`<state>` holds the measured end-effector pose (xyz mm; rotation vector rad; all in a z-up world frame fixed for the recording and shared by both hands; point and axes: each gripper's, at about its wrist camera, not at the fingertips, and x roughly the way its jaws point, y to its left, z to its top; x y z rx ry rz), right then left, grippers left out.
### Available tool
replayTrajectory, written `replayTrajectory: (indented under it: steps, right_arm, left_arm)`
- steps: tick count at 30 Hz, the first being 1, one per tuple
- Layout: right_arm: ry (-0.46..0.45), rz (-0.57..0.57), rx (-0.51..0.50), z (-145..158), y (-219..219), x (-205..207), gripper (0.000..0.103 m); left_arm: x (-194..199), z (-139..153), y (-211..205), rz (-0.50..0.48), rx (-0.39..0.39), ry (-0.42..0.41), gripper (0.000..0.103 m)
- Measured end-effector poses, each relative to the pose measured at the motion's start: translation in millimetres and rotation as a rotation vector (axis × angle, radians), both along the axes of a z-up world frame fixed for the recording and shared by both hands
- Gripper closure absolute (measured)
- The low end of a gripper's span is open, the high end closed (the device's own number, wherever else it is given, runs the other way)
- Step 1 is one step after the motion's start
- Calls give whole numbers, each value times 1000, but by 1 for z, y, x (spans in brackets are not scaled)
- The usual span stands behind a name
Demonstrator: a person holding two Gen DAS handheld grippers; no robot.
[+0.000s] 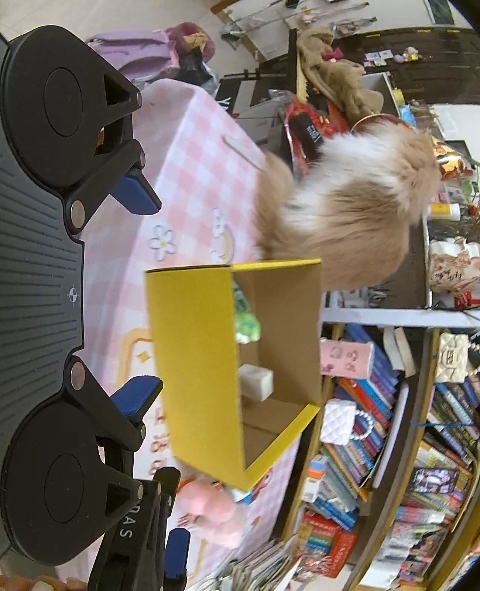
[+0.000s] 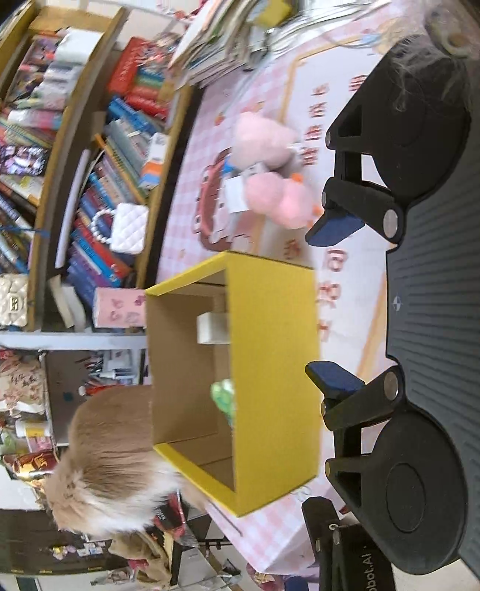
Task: Organize objects
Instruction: 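Withdraw both tools away from the box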
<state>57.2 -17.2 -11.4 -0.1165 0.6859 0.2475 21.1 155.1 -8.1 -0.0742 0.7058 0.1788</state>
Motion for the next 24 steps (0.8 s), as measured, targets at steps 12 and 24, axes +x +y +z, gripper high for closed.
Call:
replayTrajectory:
  steps: [12,24]
  right_arm:
    - [31,-59,-7,-6,-13,-40,26]
    - [38,-169,-27,-10,-47,-74,22]
  left_arm:
    - [-28,-5,-14,-63,-3,34,5]
    - [-39,-13,-44,-185,-33,67,5]
